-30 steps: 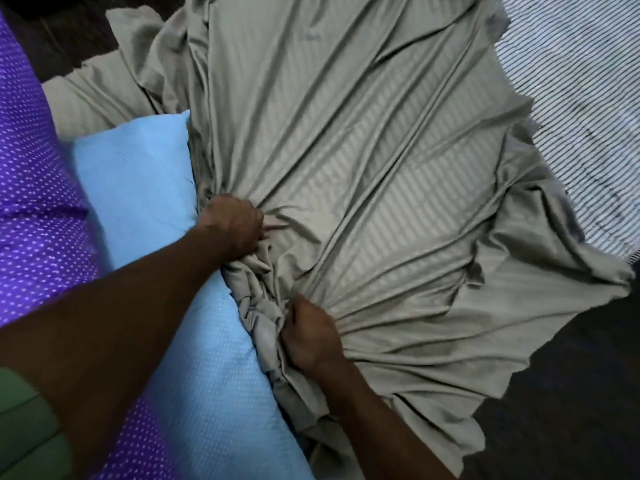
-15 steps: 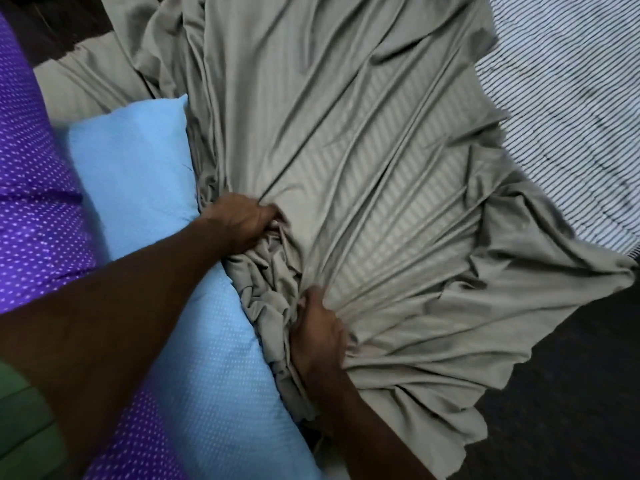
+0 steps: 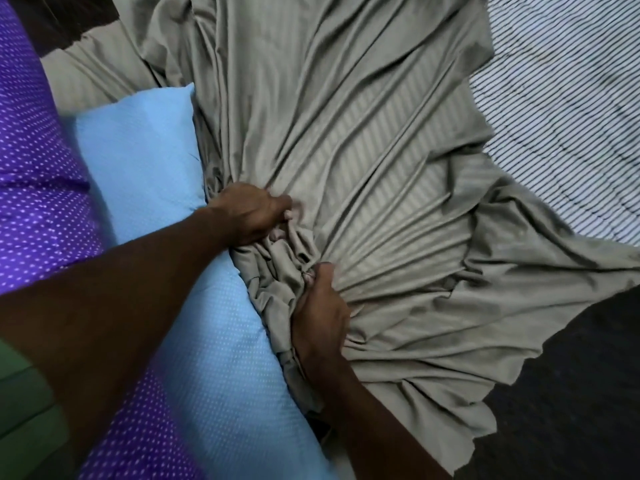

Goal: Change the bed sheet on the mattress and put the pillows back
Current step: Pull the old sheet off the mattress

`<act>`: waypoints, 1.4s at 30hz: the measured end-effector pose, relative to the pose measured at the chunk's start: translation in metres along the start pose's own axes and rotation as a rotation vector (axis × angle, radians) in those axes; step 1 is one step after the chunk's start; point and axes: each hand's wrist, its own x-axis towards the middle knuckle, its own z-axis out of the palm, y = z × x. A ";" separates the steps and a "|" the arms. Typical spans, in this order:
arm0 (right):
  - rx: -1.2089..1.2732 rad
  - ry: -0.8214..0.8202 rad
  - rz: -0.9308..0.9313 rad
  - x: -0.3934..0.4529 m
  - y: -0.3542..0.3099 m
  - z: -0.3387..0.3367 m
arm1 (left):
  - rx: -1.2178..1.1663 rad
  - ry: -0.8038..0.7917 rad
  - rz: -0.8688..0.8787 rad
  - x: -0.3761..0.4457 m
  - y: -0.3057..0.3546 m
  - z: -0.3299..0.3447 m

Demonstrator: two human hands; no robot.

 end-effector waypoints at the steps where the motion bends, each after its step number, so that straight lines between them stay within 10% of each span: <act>1: -0.026 -0.072 0.018 0.000 0.000 0.000 | 0.014 -0.047 -0.044 -0.001 0.000 0.001; 9: -0.404 0.126 -0.094 0.002 0.021 -0.001 | 0.075 0.214 0.093 0.009 -0.002 0.011; 14: -0.153 0.196 -0.159 0.008 0.019 0.003 | 0.069 0.216 0.165 0.009 -0.001 0.010; 20: -0.109 -0.163 0.027 -0.002 0.014 -0.009 | 0.104 -0.119 -0.033 -0.001 -0.001 -0.002; 25: -0.408 0.110 -0.080 0.007 0.016 -0.008 | 0.026 0.263 0.013 0.008 0.003 0.007; 31: -0.301 0.116 -0.179 0.016 0.013 -0.001 | 0.055 0.238 0.108 0.013 -0.002 0.005; 37: 0.111 -0.402 0.036 0.027 -0.005 -0.009 | 0.102 -0.137 -0.422 0.010 -0.013 -0.007; 42: -0.214 0.068 -0.109 0.031 0.002 -0.016 | 0.019 0.167 -0.199 0.012 -0.006 -0.007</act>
